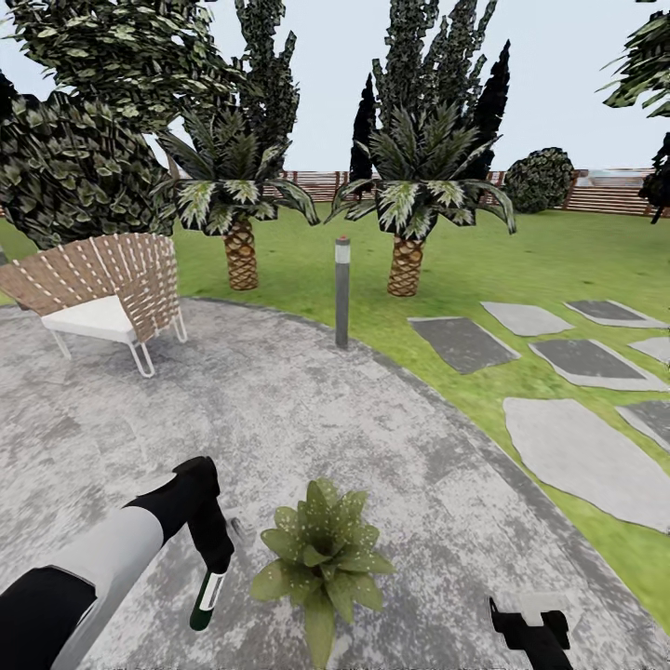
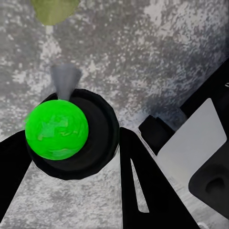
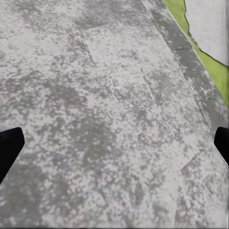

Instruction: Pick up the pesticide atomizer in the garden and spray insectifuge to fully cover both potted plants in the garden.

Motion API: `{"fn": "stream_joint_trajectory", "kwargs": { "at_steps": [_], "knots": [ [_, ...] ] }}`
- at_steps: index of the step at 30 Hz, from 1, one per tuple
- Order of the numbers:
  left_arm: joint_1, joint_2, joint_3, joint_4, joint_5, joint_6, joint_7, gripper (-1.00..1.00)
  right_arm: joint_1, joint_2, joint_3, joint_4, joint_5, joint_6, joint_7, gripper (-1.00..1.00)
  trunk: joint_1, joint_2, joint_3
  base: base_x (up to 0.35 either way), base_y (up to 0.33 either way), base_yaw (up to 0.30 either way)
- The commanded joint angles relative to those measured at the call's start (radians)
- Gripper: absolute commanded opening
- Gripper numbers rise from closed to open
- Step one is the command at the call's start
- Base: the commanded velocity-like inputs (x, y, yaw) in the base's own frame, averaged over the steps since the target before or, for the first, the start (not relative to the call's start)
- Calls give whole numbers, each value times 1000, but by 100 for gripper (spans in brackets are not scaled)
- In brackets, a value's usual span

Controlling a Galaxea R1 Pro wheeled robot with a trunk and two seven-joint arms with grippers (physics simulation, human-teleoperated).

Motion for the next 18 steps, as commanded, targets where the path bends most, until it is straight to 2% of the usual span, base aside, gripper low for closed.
{"fn": "stream_joint_trajectory", "kwargs": {
  "at_steps": [1,4,10,18],
  "knots": [
    [0,0,-1,-2,-5,10,-7,-100,-1,0,-5,2,10,-4,-4,100,0,0,-1,-63,-250,19],
    [-3,6,4,-3,-5,17,4,-100,-1,0,-4,2,11,-4,-3,100,0,0,-1,78,-239,209],
    [0,5,0,4,-4,34,119,-100,-1,0,-4,2,12,-3,-3,100,0,0,-1,31,-38,244],
    [11,2,5,6,-2,44,130,-100,-1,0,-4,2,12,-5,-3,100,0,0,-1,0,-1,23]
  ]
}}
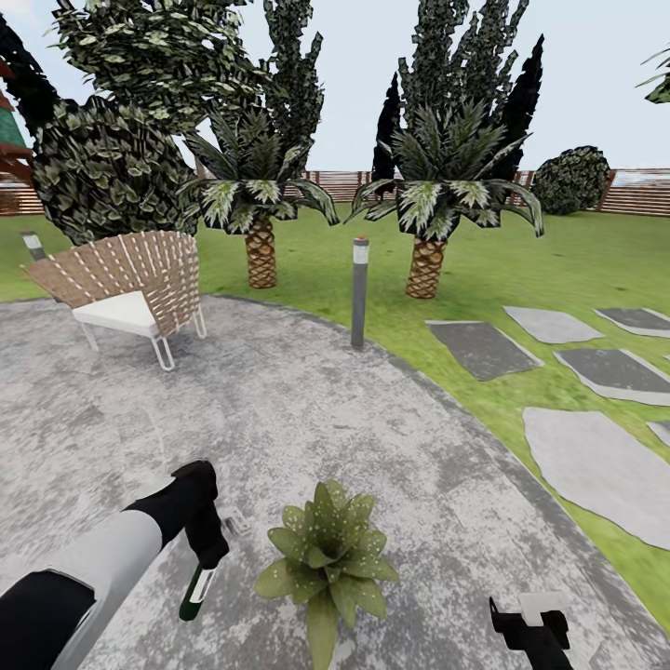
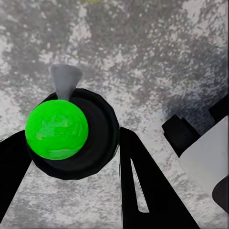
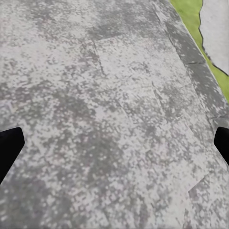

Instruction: Pick up the pesticide atomizer in the garden and spray insectifuge to fully cover both potted plants in the garden.

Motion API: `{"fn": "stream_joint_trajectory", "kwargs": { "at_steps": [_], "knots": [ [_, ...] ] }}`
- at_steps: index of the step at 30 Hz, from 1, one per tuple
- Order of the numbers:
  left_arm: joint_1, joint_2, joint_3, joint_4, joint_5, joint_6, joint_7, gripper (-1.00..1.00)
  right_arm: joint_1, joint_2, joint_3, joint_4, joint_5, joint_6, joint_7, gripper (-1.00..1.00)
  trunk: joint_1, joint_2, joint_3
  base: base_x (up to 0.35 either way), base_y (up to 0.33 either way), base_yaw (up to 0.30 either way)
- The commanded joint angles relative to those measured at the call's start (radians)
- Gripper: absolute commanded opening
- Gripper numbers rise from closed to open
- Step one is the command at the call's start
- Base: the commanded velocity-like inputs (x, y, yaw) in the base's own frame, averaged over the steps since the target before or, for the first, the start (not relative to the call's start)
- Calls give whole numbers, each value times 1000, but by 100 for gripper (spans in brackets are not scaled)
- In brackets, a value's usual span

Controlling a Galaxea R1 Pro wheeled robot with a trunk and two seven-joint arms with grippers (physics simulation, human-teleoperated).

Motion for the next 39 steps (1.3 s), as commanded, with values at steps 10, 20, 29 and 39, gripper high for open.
{"fn": "stream_joint_trajectory", "kwargs": {
  "at_steps": [10,20,29,39],
  "knots": [
    [64,9,7,-3,-5,4,22,-100,-1,0,-6,1,10,-5,-3,100,0,0,-1,0,0,33],
    [66,0,10,-4,3,5,39,-100,-1,-1,-7,1,10,-5,-4,100,0,0,-1,-89,-167,191],
    [67,5,15,-2,7,5,38,-100,-1,-7,-6,2,11,-5,-2,100,0,0,-1,-10,-197,3],
    [143,87,203,26,34,-137,42,-100,-1,-6,-6,3,12,-4,-2,100,0,0,-1,0,-3,0]
  ]
}}
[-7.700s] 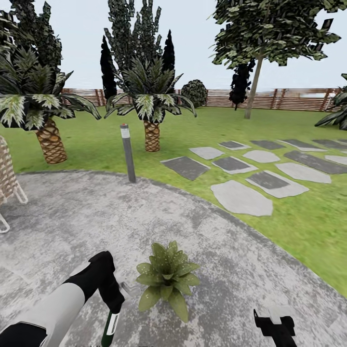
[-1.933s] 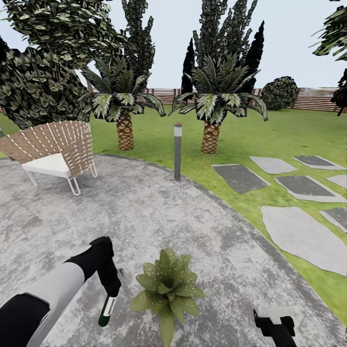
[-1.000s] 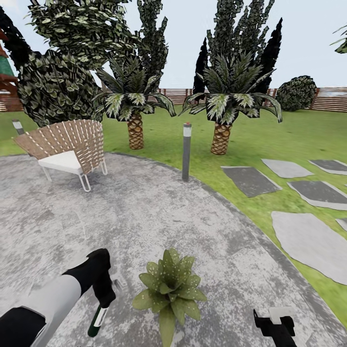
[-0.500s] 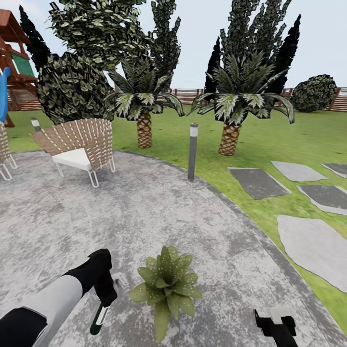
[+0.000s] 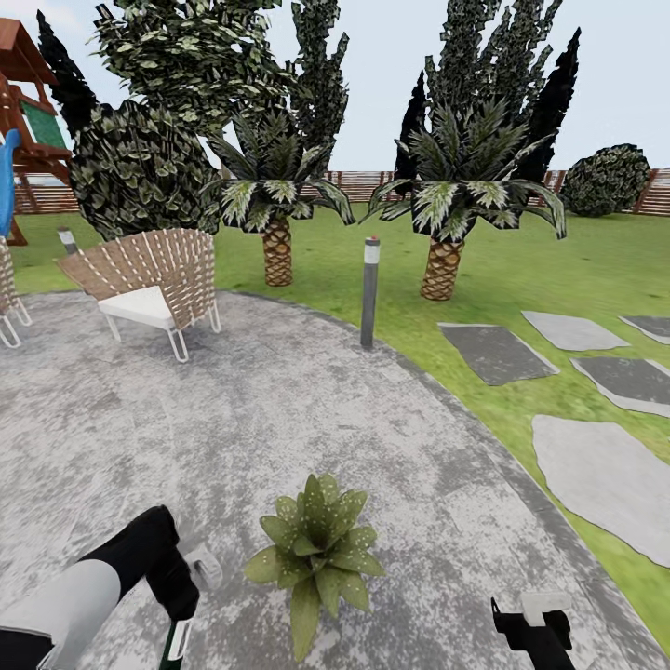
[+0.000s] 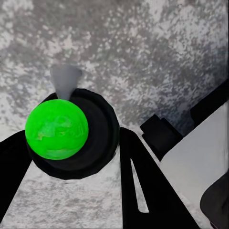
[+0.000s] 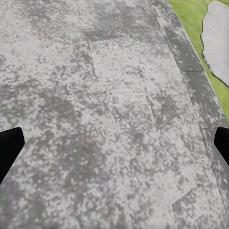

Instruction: Pick up the pesticide atomizer in the garden and spray insectifuge to fully cover both potted plants in the garden.

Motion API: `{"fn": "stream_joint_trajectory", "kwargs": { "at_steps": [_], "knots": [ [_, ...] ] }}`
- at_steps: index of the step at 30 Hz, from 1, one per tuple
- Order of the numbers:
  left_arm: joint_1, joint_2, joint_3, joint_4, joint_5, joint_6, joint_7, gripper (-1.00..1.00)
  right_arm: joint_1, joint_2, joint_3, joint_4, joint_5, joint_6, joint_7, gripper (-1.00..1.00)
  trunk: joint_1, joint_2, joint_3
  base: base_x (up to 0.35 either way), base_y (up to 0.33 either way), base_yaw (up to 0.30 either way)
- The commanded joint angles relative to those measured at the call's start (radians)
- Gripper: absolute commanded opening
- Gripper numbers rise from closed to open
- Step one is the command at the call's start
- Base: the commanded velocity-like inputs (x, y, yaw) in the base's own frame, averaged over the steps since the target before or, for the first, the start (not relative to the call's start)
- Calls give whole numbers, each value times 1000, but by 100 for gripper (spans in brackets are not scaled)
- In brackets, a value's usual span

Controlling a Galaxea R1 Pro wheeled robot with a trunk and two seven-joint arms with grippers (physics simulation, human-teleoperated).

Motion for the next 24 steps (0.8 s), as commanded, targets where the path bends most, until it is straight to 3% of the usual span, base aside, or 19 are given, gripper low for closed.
{"fn": "stream_joint_trajectory", "kwargs": {
  "at_steps": [1,4,9,15,20,24],
  "knots": [
    [0,1,9,-3,-3,1,-6,-100,-1,0,-6,2,10,-4,-3,100,0,0,-1,0,0,0],
    [1,2,18,-3,-3,-4,10,-100,-1,0,-6,0,9,-5,-4,100,0,0,-1,0,0,0],
    [3,-6,21,15,2,-4,106,-100,-1,0,-6,1,8,-5,-5,100,0,0,-1,11,9,0],
    [3,-12,21,65,5,-3,113,-100,-1,0,-6,2,8,-5,-5,100,0,0,-1,21,26,0],
    [3,-12,21,89,63,-4,114,-100,-1,0,-6,2,8,-6,-6,100,0,0,-1,56,102,0],
    [3,-13,22,80,75,-3,115,-100,-1,0,-6,2,8,-6,-6,100,0,0,-1,144,261,0]
  ]
}}
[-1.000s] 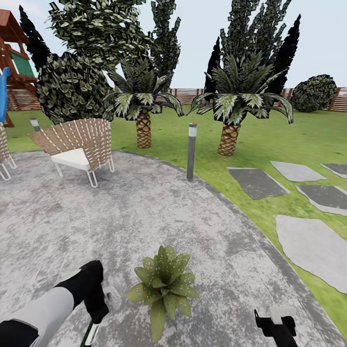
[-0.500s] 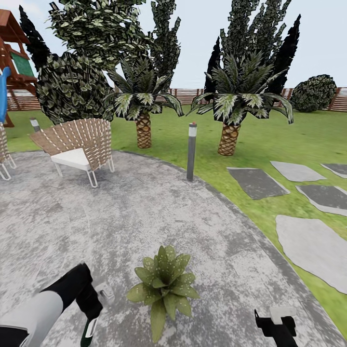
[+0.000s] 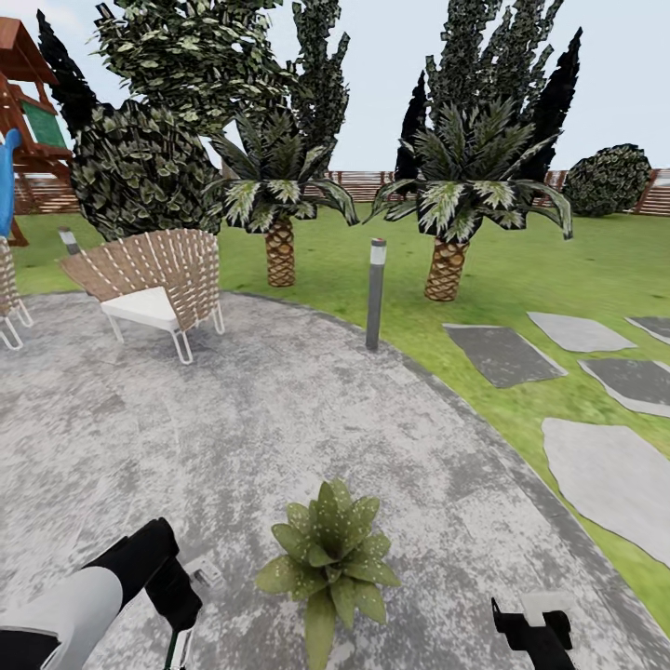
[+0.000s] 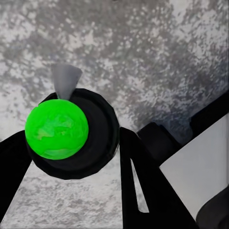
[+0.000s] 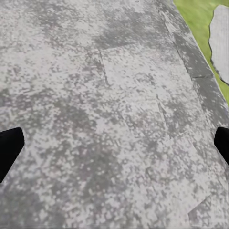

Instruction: Pick up the pesticide atomizer in the garden and spray insectifuge to fully cover both potted plants in the garden.

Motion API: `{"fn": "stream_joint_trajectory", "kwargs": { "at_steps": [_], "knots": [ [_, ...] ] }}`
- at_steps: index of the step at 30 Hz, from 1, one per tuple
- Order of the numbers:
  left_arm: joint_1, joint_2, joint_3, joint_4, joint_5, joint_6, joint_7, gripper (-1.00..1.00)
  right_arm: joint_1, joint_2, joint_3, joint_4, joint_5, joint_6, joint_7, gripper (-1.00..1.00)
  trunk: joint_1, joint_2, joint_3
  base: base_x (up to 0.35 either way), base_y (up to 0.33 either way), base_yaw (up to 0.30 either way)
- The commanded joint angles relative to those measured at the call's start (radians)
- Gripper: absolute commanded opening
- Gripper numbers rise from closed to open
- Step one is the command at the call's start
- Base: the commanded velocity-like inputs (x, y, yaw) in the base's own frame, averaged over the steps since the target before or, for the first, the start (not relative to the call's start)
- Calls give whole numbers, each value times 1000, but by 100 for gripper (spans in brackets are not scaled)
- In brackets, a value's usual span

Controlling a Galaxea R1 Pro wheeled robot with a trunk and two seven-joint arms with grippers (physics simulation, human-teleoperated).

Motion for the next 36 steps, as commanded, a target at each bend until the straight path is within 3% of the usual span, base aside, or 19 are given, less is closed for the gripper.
{"fn": "stream_joint_trajectory", "kwargs": {
  "at_steps": [1,3,6,8,13,18,20,23,28,32,36],
  "knots": [
    [0,0,-3,-5,-1,7,-6,-100,-1,0,-6,1,11,-4,-3,100,0,0,-1,85,192,0],
    [0,0,-2,-8,-1,10,0,-100,-1,0,-6,2,11,-3,-3,100,0,0,-1,41,93,0],
    [0,-4,4,-7,1,11,58,-100,-1,0,-6,6,11,-3,-3,100,0,0,-1,7,16,0],
    [0,-21,11,3,3,10,121,-100,-1,1,-6,7,11,-4,-3,100,0,0,-1,1,3,0],
    [2,-28,23,54,93,2,177,-100,-1,2,-6,7,11,-4,-3,100,0,0,-1,0,0,63],
    [47,-26,25,75,118,-13,253,-100,-1,2,-6,7,11,-4,-3,100,0,0,-2,0,0,230],
    [53,-26,25,78,134,-64,260,-100,-1,2,-6,7,11,-4,-3,100,0,0,-3,0,0,248],
    [55,-25,25,79,187,-107,265,-100,-1,2,-6,7,10,-4,-3,100,0,0,-3,0,0,90],
    [55,-31,27,68,223,-117,276,-100,-1,0,-6,7,10,-4,-3,100,0,0,-3,0,0,9],
    [55,-35,27,66,261,-120,331,-100,-1,0,-6,6,11,-4,-3,100,0,0,-3,0,-103,1],
    [55,-36,27,66,269,-120,339,-100,-1,0,-6,6,11,-4,-3,100,0,0,-3,-33,-255,0]
  ]
}}
